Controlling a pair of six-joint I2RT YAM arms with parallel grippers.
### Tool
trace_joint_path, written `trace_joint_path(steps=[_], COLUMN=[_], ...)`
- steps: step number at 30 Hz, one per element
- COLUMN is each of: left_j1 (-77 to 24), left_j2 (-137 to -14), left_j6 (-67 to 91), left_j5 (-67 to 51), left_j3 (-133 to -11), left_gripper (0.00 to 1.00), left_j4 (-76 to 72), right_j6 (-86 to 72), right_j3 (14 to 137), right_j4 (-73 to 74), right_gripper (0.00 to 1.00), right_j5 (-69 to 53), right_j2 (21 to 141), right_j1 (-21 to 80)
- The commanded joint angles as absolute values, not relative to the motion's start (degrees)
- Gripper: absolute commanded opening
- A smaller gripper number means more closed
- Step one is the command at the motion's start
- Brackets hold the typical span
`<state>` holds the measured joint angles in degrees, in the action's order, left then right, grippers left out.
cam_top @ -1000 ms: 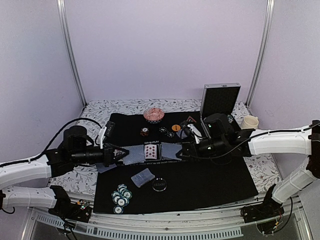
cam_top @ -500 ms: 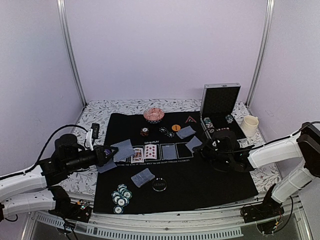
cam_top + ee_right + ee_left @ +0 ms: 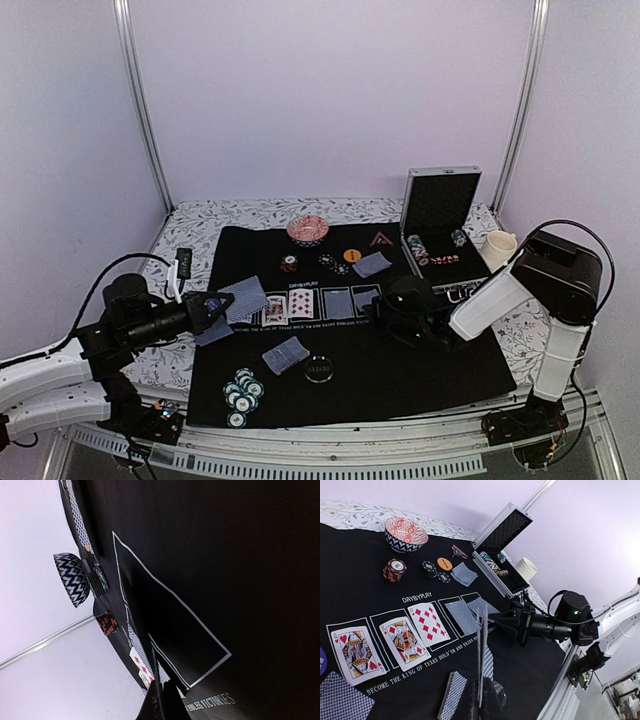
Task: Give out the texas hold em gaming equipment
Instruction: Distribute the poker card in the community card area.
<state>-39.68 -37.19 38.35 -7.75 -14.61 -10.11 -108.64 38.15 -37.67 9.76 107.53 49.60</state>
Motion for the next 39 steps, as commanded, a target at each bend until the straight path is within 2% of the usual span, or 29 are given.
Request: trace_joint_path(steps=[1, 10, 11, 13, 20, 25, 31, 34, 36, 39], left_j1=[-38.94, -38.86, -38.85, -38.85, -38.85, -38.85, -38.80, -38.85, -38.85, -38.85], left_j2=[-35.85, -35.68, -35.68, -35.68, -36.03, -36.04, -35.87, -35.40, -34.87, -33.40], left_j6=[36.49, 36.39, 36.52, 36.59, 36.49, 36.54, 36.29, 35.32, 34.05, 32.49], left_j5=[-8.07, -7.24, -7.22, -7.30, -7.38, -7.35, -8.13, -9.64, -10.47, -13.63], left_j3=[-15.16, -15.36, -15.31, -15.37, -15.63, -15.66, -15.64, -15.69, -16.04, -16.00], left_gripper=[0.00, 0.00, 0.00, 0.00, 0.00, 0.00, 0.00, 0.00, 0.00, 0.00], left_j4=[-11.45, -11.26, -11.13, -11.08, -10.92, -10.72, -10.97, -11.76, -11.90, -14.22], right_j6=[-112.89, -114.59, -114.65, -114.99, -112.94, -111.17, -106.27, -88.84, -65.27, -32.60], right_j3=[39.64, 39.73, 39.41, 38.51, 35.96, 34.50, 33.82, 38.94, 48.49, 66.56], right_j4=[-41.27, -41.93, -42.11, -42.38, -42.29, -38.75, -36.88, -38.39, -37.13, -19.77], right_gripper=[0.02, 0.05, 0.09, 0.22, 0.42, 0.65, 0.74, 0.83, 0.84, 0.85], right_j5=[10.32, 11.44, 11.48, 11.60, 11.81, 12.77, 11.63, 8.45, -0.07, -10.58], right_j2=[109.13, 110.88, 110.91, 110.45, 106.23, 101.35, 94.63, 92.01, 91.60, 95.33], right_j1=[49.97, 49.93, 49.99, 49.99, 50.19, 51.55, 52.90, 52.88, 53.62, 59.12])
